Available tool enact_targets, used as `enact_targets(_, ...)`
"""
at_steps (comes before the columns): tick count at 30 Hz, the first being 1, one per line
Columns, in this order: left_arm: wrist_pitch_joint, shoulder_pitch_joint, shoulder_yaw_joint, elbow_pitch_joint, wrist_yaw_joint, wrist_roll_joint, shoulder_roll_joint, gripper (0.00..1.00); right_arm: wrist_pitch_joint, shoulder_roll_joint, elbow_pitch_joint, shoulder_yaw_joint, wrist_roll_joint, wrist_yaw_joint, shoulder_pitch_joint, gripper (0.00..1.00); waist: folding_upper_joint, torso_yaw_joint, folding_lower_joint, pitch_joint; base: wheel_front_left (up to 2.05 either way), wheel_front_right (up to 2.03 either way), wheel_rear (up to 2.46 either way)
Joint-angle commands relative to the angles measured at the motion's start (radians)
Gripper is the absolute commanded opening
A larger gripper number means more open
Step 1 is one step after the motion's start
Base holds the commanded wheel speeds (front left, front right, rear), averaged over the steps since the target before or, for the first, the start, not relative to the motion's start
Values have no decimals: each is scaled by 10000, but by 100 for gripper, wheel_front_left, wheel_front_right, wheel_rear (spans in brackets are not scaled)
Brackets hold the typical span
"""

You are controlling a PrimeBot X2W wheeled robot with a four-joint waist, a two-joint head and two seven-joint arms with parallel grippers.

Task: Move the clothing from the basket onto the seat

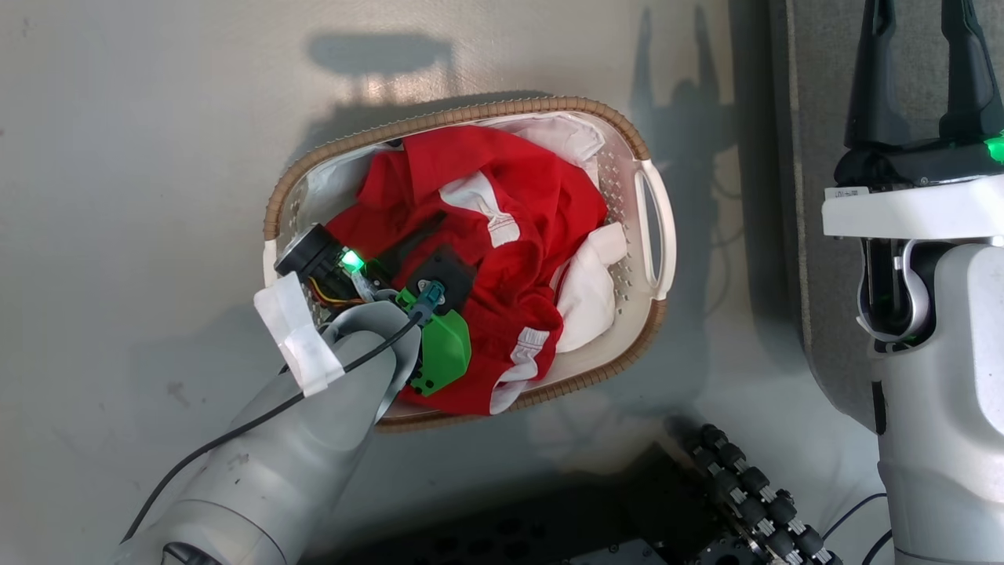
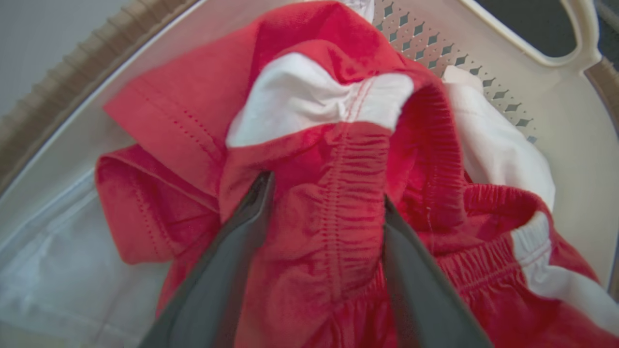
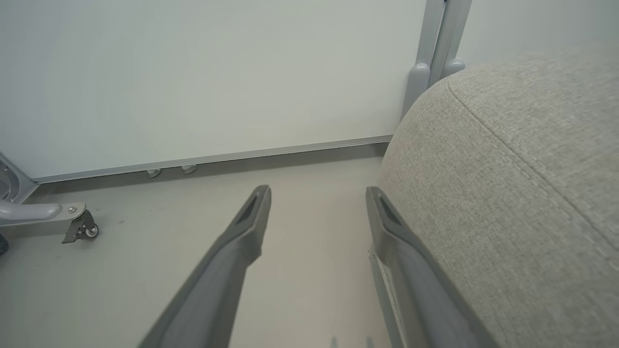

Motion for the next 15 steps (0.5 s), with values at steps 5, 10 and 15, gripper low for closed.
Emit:
enact_targets(5,-3,101,-180,5,41,-383,57,0,-21,-30,85,-16,94,-9,-39,100,80,-26,-1,-102,0,0,0)
enact_targets(10,-5,434,-299,-482,80,-585,60,0,-21,-30,194,-67,8,-9,163,100,80,86,-1,-520,0,0,0)
enact_targets(15,-5,919,-138,-1029,95,-719,59,0,-21,-33,343,-2,-134,-9,521,100,80,275,-1,-1302,0,0,0)
